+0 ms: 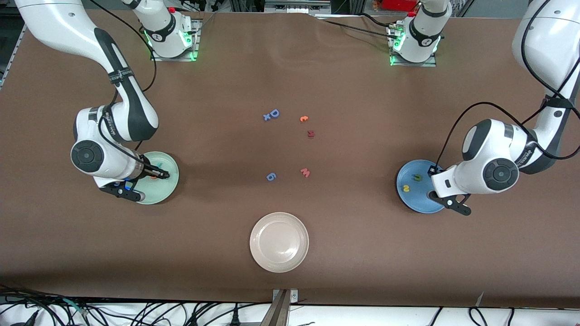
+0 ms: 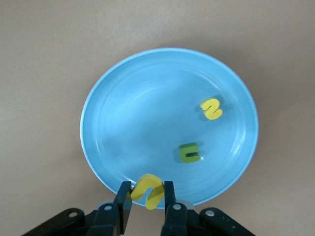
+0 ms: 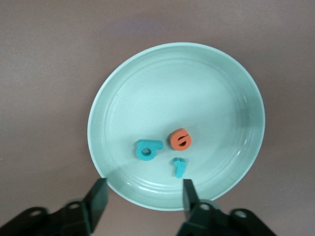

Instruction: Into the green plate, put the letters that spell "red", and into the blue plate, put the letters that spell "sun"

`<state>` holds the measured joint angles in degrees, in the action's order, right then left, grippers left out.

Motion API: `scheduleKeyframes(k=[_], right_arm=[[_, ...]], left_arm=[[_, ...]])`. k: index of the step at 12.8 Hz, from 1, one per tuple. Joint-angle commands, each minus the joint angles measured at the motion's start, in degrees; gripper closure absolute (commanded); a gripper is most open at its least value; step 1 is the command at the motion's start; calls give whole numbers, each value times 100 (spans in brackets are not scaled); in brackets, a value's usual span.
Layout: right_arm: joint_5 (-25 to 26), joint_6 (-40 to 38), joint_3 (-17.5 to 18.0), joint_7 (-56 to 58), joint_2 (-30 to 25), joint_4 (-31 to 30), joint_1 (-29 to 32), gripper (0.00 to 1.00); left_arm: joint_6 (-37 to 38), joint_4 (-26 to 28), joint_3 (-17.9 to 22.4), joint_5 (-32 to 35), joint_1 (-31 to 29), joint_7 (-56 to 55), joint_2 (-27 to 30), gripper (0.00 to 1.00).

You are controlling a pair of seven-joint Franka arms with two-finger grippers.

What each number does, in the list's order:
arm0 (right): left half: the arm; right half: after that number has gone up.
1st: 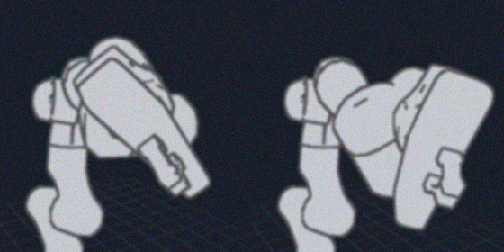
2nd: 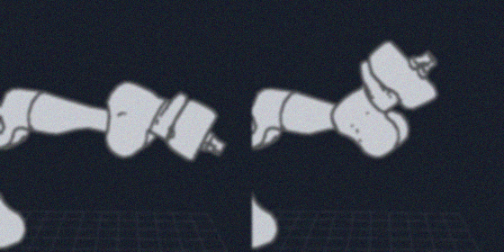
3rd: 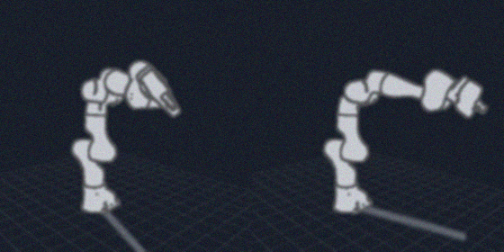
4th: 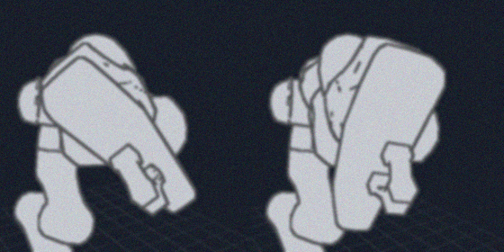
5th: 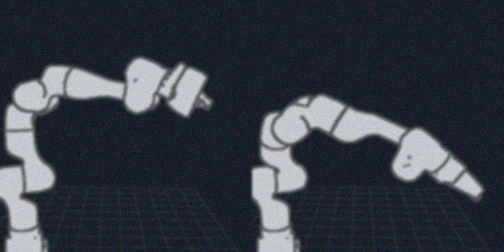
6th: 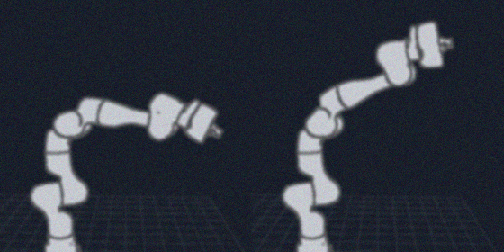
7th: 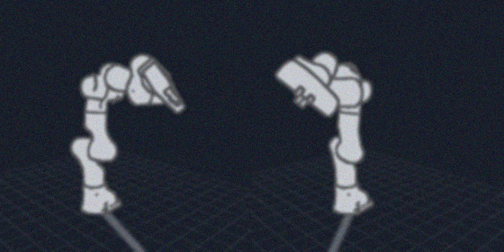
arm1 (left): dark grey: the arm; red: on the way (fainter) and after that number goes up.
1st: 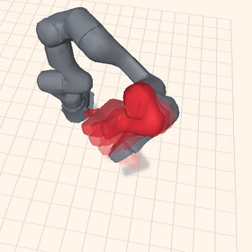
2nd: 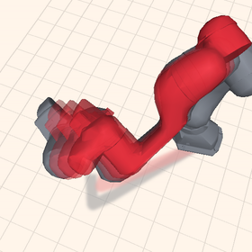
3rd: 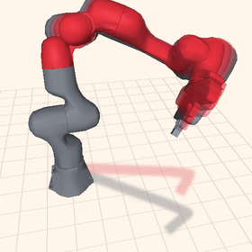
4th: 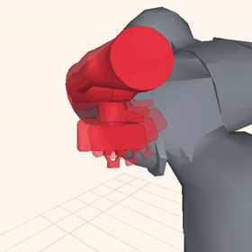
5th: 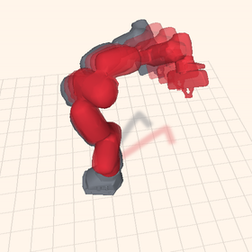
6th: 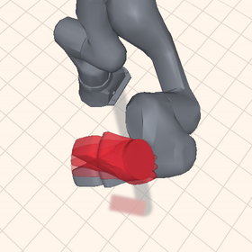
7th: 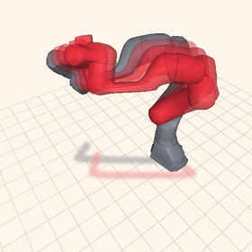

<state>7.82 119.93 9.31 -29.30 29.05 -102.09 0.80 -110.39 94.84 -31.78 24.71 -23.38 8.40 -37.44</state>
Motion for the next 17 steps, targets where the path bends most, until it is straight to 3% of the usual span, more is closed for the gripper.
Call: scheduleKeyframes(k=[1,6,9,10,11,14,17], right_arm=[[-9,48,-8,126,-137,-127,52,1],[35,83,-61,845,-145,-127,473,1],[35,65,-158,1223,-434,-127,482,0],[35,13,-158,1338,-557,-136,509,0],[35,-66,-158,1356,-672,-136,509,0],[26,-373,-158,1357,-962,-136,509,0],[9,-725,-149,1357,-1269,-153,500,0]], left_arm=[[-88,-44,93,43,18,92,-237,97],[-324,-219,216,331,114,92,-536,93],[-325,-299,225,474,132,83,-571,89],[-334,-369,217,465,106,109,-571,55],[-326,-387,208,395,88,135,-537,1],[-98,-378,67,-43,61,223,-108,0],[551,-387,-143,-553,96,145,736,0]])
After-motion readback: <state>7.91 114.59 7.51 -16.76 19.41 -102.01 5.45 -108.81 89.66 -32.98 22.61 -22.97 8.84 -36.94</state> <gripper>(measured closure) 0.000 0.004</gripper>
